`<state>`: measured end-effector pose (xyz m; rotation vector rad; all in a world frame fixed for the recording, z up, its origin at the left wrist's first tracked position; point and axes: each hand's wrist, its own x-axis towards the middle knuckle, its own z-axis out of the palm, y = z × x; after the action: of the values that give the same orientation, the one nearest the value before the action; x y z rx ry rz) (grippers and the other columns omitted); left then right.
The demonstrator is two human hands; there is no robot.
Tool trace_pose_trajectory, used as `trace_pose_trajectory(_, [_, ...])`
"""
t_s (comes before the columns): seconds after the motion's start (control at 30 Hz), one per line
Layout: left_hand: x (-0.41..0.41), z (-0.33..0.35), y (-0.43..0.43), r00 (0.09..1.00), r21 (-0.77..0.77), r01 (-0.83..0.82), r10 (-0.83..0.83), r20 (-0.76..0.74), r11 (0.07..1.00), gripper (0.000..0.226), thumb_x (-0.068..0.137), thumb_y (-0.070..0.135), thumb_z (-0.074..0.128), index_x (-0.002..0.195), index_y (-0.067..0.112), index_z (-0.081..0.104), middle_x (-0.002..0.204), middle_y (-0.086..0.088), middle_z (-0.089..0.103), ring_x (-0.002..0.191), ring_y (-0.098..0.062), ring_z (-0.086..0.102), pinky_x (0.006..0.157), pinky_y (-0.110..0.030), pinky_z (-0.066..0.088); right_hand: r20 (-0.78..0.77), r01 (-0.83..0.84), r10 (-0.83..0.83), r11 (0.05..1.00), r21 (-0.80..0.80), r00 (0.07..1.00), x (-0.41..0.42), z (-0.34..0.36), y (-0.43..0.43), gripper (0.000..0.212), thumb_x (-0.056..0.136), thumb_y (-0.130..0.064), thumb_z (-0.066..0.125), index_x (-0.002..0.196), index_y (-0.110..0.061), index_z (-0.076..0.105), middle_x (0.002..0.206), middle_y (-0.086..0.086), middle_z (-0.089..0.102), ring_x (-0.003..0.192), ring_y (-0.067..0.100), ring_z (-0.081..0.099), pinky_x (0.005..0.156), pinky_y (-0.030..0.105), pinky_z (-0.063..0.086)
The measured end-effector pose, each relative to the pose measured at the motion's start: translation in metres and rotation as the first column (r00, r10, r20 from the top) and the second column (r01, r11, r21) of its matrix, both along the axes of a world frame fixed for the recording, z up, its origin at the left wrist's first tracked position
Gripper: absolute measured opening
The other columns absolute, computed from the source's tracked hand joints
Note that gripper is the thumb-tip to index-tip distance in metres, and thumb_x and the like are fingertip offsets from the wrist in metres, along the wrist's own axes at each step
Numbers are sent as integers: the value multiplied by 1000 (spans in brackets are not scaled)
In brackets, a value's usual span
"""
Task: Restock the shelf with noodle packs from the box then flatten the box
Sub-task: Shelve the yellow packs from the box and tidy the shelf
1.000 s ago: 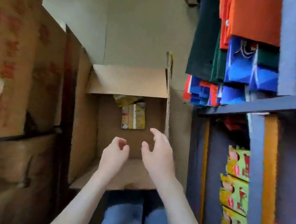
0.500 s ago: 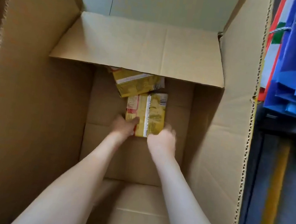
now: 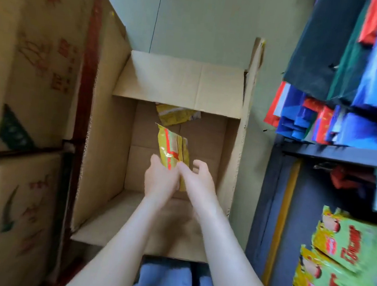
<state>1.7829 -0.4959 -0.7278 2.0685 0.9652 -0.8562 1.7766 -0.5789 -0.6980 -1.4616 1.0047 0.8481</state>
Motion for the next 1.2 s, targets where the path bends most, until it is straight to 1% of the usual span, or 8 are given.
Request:
trace_pose_trajectory(0.07, [-7,66,-13,996,11,60,-60,70,998,24,89,34,54,93,13,41,75,-1,55,74,-28,57,59,-32,39,-11,124,-123,985,119,992,0,57,-4,39,88,-37,61,120,-26,42,97,-12,56,93,8,55,76,21,43])
trace_pose_trajectory(0.17, [-14,161,-34,967,-2,171,-167,191,985,31,87,43,57,83,22,34,73,4,55,66,-21,54,50,-31,33,-12,214,-215,967,140,977,-3,131,-6,54,78,-46,71,118,-17,50,104,-3,66,96,13,65,88,30,51])
trace_pose_trajectory(0.27, [-20,231,-46,905,29,291,-285,314,956,32,85,48,56,86,23,36,84,1,59,77,-23,59,59,-38,45,25,337,-344,931,137,939,-2,201,-16,59,66,-48,76,112,-14,60,97,4,73,86,17,71,84,34,56])
trace_pose_trajectory(0.4, [-24,301,-49,753,-34,516,-435,495,856,37,82,41,61,109,20,48,104,4,60,96,-15,57,77,-34,50,122,444,-462,884,147,878,-5,275,-44,27,83,-23,66,103,-5,64,86,8,73,73,18,71,62,26,56])
trace_pose_trajectory(0.63, [-8,373,-49,612,-105,577,-343,712,810,26,85,26,55,109,19,58,113,7,58,109,-11,51,92,-16,36,332,485,-491,868,108,805,-23,353,-85,23,88,-17,59,109,-27,57,108,5,69,98,23,67,85,43,55])
trace_pose_trajectory(0.87, [10,423,-91,692,-232,652,-442,571,722,49,90,47,54,134,29,42,127,3,54,116,-14,52,91,-29,42,451,561,-494,828,-18,743,-52,427,-107,32,85,-26,63,115,-26,54,103,3,68,91,19,68,78,37,57])
trace_pose_trajectory(1.07, [1,481,-136,542,-198,827,-655,526,526,42,89,51,50,126,31,49,119,-2,62,111,-23,56,89,-32,46,464,692,-551,689,-217,694,-85,484,-128,55,71,-46,70,115,-25,44,112,3,62,94,19,63,83,38,54])
trace_pose_trajectory(1.2, [-9,508,-160,471,-187,877,-718,512,443,42,90,53,46,126,31,48,112,-3,63,108,-23,57,88,-35,47,522,763,-583,600,-241,623,-100,510,-140,81,81,-30,70,141,-21,16,127,1,43,103,15,48,85,30,45])
